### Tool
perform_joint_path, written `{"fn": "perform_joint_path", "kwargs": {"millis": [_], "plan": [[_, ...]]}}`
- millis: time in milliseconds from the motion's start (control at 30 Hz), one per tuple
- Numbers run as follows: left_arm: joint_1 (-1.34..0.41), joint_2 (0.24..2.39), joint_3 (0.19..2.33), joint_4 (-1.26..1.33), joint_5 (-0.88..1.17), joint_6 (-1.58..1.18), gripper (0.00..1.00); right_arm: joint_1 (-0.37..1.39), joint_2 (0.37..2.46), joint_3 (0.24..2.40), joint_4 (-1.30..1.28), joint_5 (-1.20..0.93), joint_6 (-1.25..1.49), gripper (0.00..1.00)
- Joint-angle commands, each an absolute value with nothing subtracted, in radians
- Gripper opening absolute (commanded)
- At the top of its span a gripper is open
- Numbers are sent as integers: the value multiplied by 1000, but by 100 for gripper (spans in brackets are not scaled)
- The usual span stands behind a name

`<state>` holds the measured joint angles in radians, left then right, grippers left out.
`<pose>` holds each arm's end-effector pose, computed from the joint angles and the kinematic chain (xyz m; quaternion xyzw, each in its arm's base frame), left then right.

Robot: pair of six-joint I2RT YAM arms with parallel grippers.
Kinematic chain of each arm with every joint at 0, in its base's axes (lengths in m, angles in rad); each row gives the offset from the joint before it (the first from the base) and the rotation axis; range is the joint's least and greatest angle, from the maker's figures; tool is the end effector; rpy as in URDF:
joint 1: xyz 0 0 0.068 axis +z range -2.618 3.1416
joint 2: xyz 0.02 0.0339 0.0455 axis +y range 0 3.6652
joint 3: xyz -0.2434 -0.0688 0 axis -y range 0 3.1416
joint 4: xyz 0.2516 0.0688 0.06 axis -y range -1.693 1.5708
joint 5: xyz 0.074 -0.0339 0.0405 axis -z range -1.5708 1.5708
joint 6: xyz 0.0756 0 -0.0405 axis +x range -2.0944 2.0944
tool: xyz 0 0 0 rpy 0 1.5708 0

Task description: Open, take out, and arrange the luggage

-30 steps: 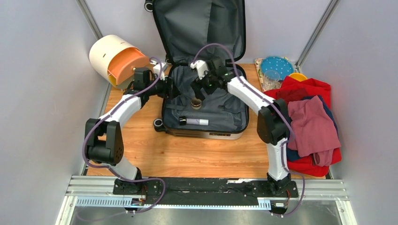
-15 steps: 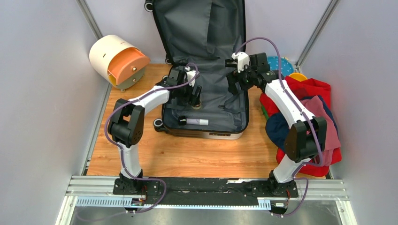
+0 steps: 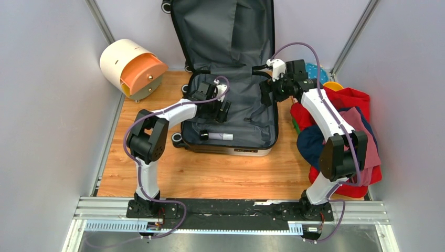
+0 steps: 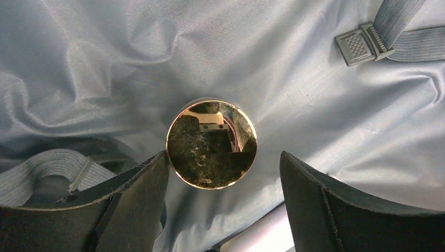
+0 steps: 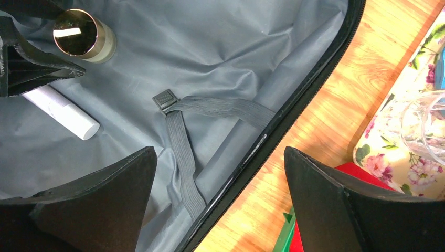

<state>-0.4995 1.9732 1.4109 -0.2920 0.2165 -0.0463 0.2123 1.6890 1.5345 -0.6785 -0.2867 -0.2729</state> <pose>0.3936 -0.2333 0.1426 0.2461 0.8987 -0.1914 0.3084 0.3915 0.1063 0.2674 -0.2718 0.8838 0.1224 0.3608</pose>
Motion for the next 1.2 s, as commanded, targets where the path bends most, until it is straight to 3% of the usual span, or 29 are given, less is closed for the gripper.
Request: {"fn": "perform_joint_path", "kwargs": {"millis": [0,267,667,800,900,1000,1033,1167], "plan": [[-508,2002,1430,-261,173,-51,82,196,1669,1537,-673,-313,-253,95],[-509,2025,1437,-249,144,-54,75,187,1671,1536,-675,-318,-252,95],[-509,2036,1456,-204,147,-45,78,189,1683,1542,-677,-321,-248,95],[-509,2017,1441,-192,152,-40,72,189,1689,1548,-678,-321,-247,95],[-509,1997,1427,-170,166,-34,65,189,1695,1551,-680,-324,-245,95],[-508,1977,1428,-173,167,-28,52,187,1704,1559,-681,-325,-245,95],[-508,1967,1431,-178,167,-22,42,189,1707,1568,-683,-325,-245,95],[-494,1890,1468,-234,179,-3,21,190,1715,1581,-686,-331,-247,95]]}}
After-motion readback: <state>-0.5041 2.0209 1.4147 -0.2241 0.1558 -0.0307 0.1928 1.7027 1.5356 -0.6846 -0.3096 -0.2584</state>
